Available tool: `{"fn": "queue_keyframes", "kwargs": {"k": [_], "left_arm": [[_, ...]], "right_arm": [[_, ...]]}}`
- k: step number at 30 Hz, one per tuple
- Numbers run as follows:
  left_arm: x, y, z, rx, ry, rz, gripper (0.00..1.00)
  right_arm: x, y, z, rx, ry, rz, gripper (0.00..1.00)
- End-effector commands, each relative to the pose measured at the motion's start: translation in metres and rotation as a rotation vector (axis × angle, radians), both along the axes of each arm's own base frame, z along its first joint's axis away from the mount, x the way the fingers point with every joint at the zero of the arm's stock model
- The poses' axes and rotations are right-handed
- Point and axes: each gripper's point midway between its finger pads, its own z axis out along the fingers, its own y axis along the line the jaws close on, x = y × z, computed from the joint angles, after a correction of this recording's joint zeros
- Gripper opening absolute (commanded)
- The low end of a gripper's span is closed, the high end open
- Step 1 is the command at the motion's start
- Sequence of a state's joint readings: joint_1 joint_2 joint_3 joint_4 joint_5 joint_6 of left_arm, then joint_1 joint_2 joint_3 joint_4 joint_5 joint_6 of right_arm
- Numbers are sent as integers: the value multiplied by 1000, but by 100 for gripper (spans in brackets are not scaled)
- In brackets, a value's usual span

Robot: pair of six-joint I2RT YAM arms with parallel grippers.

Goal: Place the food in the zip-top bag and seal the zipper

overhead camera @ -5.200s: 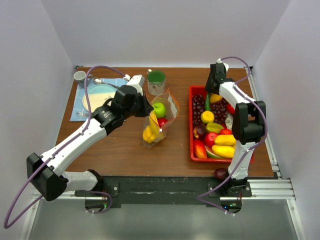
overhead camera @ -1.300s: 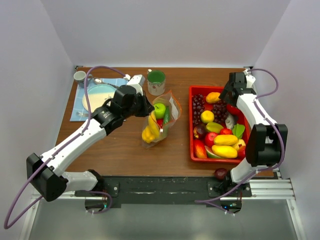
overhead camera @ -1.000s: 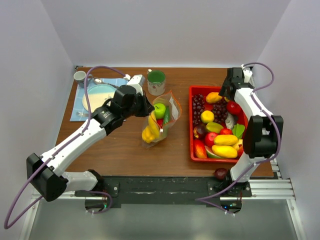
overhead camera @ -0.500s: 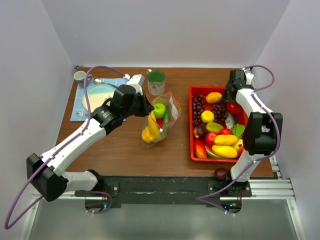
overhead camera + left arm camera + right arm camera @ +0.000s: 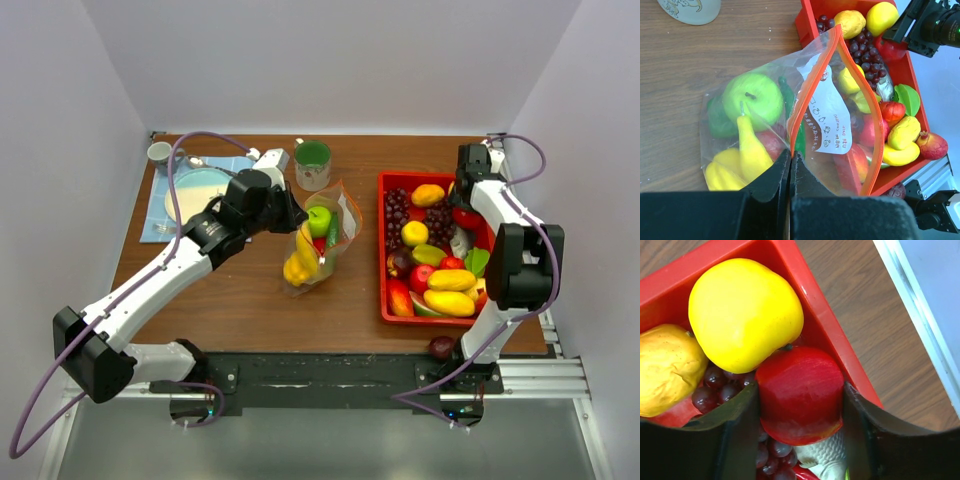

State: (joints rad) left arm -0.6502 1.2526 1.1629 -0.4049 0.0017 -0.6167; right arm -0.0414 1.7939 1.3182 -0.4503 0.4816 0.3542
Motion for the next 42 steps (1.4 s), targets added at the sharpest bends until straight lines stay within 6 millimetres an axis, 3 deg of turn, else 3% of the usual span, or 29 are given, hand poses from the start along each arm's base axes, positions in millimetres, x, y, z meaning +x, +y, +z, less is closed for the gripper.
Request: {"fn": "queue_keyframes", "kwargs": {"k": [1,6,11,15,17,18,20,21,23,24,28,30,33,38,41,42], "left_arm": [[7,-4,16,-31,-50,-7,0],[7,-4,15,-32,-48,-6,0],[7,-5,15,-38,-47,-5,0],[8,-6,15,-44,-44,-7,0],[8,-7,15,-46,-45,-8,0],[8,-8,14,-47,-42,-8,0],[8,-9,14,-50,-42,-12,0],[9,-8,13,-48,-42,-10,0],[9,-9,13,-52,-40,-8,0],[9,-10,14,-55,-40,-11,0],[8,-9,12,-54,-35,-8,0],[8,-9,12,-55,-34,-6,0],[8,-9,12,-57,-33,-7,0],[8,-8,15,-58,-37,-4,0],[7,-8,16,-60,-40,-2,0],[8,-7,17,-60,-42,-2,0]], "right_arm": [[0,1,21,10,-47,0,29],[-10,4,50,21,-59,11,15],[-25,13,72,54,-87,40,11],[-35,33,99,97,-141,108,9],[-41,45,122,139,-200,144,9],[-41,76,135,158,-232,224,9],[-48,104,163,181,-306,283,9],[-50,138,179,203,-338,369,9],[-58,171,201,232,-390,430,9],[-65,205,217,255,-422,504,9],[-88,276,247,297,-482,652,10],[-100,306,255,285,-495,708,10],[-107,332,248,294,-466,756,11],[-105,345,218,270,-403,761,15],[-105,353,210,280,-385,784,33],[-105,355,209,282,-380,793,46]]}}
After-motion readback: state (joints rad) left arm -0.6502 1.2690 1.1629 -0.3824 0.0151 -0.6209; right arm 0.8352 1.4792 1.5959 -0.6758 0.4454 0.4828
